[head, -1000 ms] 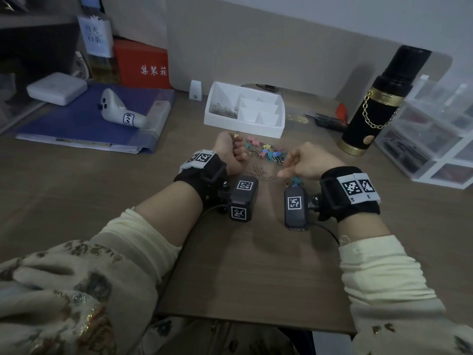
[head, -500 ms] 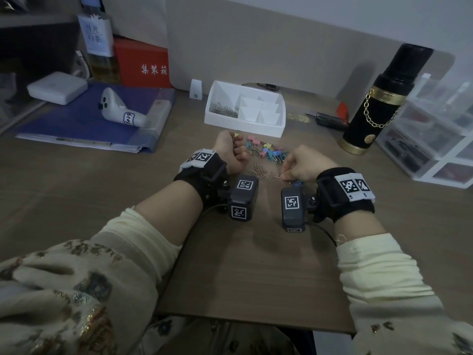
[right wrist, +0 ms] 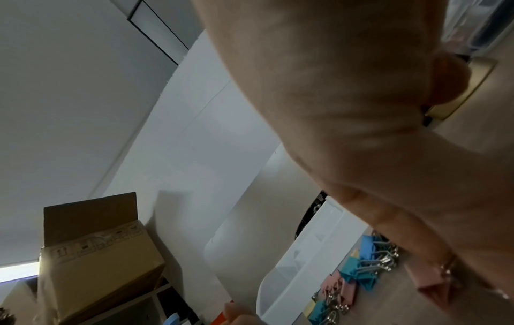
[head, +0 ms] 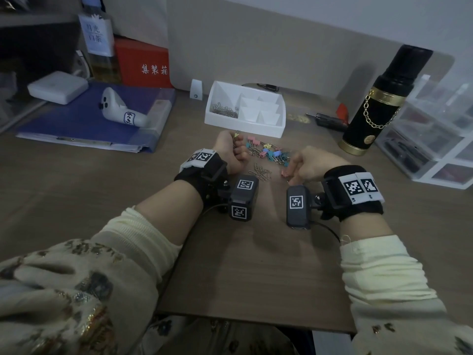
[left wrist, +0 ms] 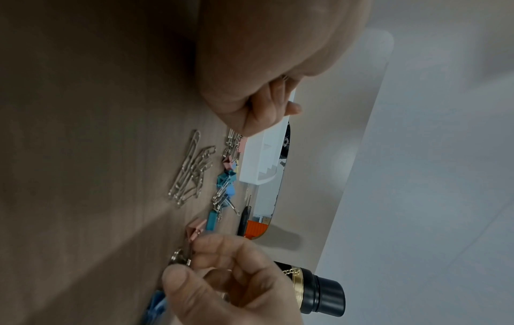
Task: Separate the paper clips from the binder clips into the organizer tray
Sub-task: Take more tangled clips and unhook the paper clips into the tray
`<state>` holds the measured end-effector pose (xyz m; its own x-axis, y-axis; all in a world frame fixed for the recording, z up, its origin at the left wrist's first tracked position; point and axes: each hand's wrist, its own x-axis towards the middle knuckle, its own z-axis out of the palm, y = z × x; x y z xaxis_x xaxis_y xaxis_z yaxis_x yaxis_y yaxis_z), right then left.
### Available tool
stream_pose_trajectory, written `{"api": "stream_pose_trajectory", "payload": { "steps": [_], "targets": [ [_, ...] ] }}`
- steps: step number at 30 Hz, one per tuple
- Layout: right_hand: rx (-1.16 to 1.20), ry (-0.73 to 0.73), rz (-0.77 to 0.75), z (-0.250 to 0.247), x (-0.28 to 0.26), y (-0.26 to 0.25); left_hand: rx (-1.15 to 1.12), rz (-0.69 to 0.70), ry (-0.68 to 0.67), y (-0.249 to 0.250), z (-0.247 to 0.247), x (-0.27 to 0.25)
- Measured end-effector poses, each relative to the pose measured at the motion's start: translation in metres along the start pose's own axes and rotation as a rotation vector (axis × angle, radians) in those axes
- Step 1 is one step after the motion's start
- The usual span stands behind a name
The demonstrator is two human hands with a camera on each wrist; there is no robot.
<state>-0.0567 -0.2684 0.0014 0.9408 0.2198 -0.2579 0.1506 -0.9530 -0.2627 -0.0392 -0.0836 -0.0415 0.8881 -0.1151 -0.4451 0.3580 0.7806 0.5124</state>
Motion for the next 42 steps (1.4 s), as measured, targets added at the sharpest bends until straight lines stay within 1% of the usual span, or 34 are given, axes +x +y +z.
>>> {"api": "stream_pose_trajectory", "payload": {
  "steps": [2, 6, 9, 11, 12, 14, 16, 18, 19, 21, 24, 28, 33, 38, 42],
  "targets": [
    [-0.020, 0.012, 0.022, 0.002, 0.002, 0.001, -0.002, -0.003, -0.002, 0.000, 0.000, 0.000],
    [0.002, 0.098, 0.022, 0.007, 0.012, 0.004, 0.000, -0.004, -0.002, 0.000, 0.000, 0.000],
    [0.015, 0.145, 0.078, 0.007, 0.019, 0.009, -0.003, -0.001, 0.000, 0.000, 0.000, 0.000],
    [0.007, 0.203, 0.094, 0.007, 0.022, 0.009, -0.004, -0.002, 0.002, 0.000, 0.000, 0.000],
    [0.009, 0.239, 0.082, 0.007, 0.022, 0.008, -0.004, -0.001, 0.004, 0.000, 0.000, -0.001],
    [0.039, 0.287, 0.000, 0.006, 0.019, 0.003, -0.007, -0.002, 0.004, 0.001, 0.000, -0.001],
    [0.084, 0.243, -0.111, 0.008, 0.014, -0.007, -0.010, 0.000, -0.002, 0.001, 0.000, -0.002],
    [0.094, 0.128, -0.184, 0.014, 0.010, -0.018, -0.017, 0.004, -0.009, 0.001, -0.001, -0.002],
    [0.083, 0.079, -0.200, 0.017, 0.010, -0.023, -0.020, 0.006, -0.013, 0.001, -0.001, -0.002],
    [0.076, 0.036, -0.190, 0.024, 0.014, -0.027, -0.027, 0.010, -0.019, 0.001, -0.001, -0.003],
    [0.053, 0.042, -0.154, 0.028, 0.021, -0.032, -0.027, 0.017, -0.019, 0.001, -0.002, -0.004],
    [0.069, 0.062, -0.205, 0.031, 0.026, -0.037, -0.007, 0.029, -0.011, 0.002, -0.004, -0.006],
    [0.108, 0.097, -0.214, 0.032, 0.029, -0.038, -0.014, 0.032, -0.002, 0.001, -0.007, -0.009],
    [0.004, 0.150, -0.225, 0.032, 0.028, -0.039, -0.021, 0.038, 0.003, 0.001, -0.009, -0.010],
    [-0.082, 0.155, -0.226, 0.032, 0.027, -0.040, -0.018, 0.046, 0.009, 0.000, -0.008, -0.008]
  ]
}}
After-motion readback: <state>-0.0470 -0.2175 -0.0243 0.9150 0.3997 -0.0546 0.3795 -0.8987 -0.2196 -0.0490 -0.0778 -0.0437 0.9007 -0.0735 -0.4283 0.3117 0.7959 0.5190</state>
